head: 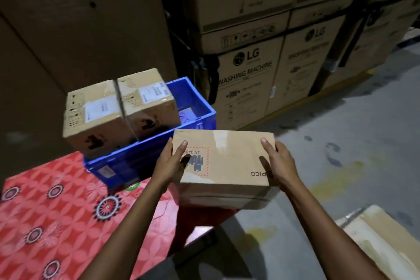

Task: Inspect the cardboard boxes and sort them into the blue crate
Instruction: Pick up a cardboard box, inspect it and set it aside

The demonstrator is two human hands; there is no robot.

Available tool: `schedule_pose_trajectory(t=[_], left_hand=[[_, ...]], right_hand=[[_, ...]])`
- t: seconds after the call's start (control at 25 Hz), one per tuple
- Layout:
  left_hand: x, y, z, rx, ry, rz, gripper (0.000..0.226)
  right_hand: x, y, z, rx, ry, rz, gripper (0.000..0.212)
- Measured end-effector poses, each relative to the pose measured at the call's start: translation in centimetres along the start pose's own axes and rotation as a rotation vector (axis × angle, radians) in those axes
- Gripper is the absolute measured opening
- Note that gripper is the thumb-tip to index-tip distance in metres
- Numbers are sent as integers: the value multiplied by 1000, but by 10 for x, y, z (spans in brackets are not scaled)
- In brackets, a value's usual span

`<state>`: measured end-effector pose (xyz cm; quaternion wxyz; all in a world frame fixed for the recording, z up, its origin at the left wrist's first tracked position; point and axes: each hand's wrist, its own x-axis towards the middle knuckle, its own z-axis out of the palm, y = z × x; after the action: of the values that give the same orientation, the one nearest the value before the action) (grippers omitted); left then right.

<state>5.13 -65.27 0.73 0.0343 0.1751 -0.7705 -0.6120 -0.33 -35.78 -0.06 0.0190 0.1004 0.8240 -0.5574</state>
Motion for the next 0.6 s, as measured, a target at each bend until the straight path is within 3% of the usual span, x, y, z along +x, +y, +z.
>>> schedule_pose_trajectory(t=[0.12, 0.16, 0.36, 0.44, 0.6], left_hand=[[16, -40, -21, 254, 34, -43, 94], [22, -53, -24, 316, 32, -50, 101], [8, -33, -20, 469, 49, 95, 88], [4, -31, -19, 605, 40, 152, 97], [10, -16, -17, 688, -117, -70, 124]], right_hand=[[-8, 2, 38, -253, -21, -1, 78], [-10, 1, 45, -348, -4, 9, 84], [-15, -4, 51, -545, 60, -7, 90], [-24, -4, 53, -635, 44, -63, 97], [-33, -5, 55, -800, -13, -166, 113]])
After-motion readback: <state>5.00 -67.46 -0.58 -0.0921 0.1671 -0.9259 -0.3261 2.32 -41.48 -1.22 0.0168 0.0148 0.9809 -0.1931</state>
